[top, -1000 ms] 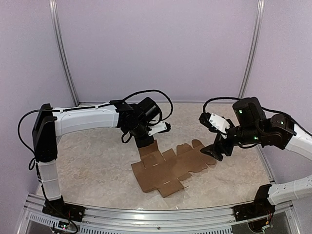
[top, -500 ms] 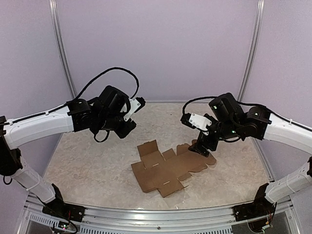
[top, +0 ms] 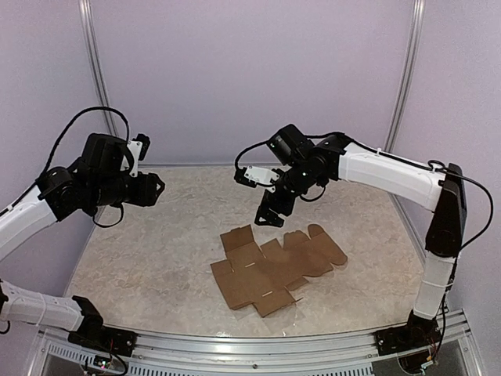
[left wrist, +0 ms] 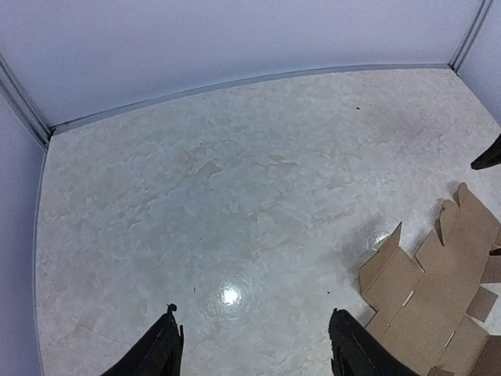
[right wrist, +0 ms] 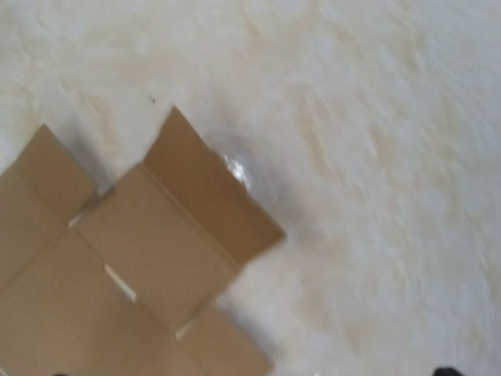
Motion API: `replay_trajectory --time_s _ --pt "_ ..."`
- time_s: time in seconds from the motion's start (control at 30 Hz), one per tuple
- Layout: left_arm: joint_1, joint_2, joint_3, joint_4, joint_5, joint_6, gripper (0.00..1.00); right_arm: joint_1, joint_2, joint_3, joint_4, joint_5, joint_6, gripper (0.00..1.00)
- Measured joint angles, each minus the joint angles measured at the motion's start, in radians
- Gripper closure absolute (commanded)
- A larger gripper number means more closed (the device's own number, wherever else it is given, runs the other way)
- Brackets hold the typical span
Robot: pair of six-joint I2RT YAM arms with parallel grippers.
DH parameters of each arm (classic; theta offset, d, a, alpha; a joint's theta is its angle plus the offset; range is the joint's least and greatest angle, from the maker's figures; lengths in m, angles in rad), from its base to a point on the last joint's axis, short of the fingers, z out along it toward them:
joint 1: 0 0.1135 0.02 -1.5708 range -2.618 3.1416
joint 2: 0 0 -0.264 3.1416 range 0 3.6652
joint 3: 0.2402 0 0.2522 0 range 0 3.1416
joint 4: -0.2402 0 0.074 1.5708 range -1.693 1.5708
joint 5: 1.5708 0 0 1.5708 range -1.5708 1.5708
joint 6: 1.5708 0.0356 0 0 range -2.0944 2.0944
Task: Fold the paper box
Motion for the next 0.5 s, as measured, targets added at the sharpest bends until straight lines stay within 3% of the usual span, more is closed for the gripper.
replay_trajectory --time_s 0.23,0.5 --pt "0.038 -0.212 -0.177 0.016 0.039 -0.101 0.26 -0.004 0.261 0.332 -0.171 -0.102 -0.058 0.03" --pt "0.048 -0.341 -0.300 0.033 0.074 -0.159 0.16 -0.005 0.494 0.638 -0.321 -0.163 -0.114 0.03"
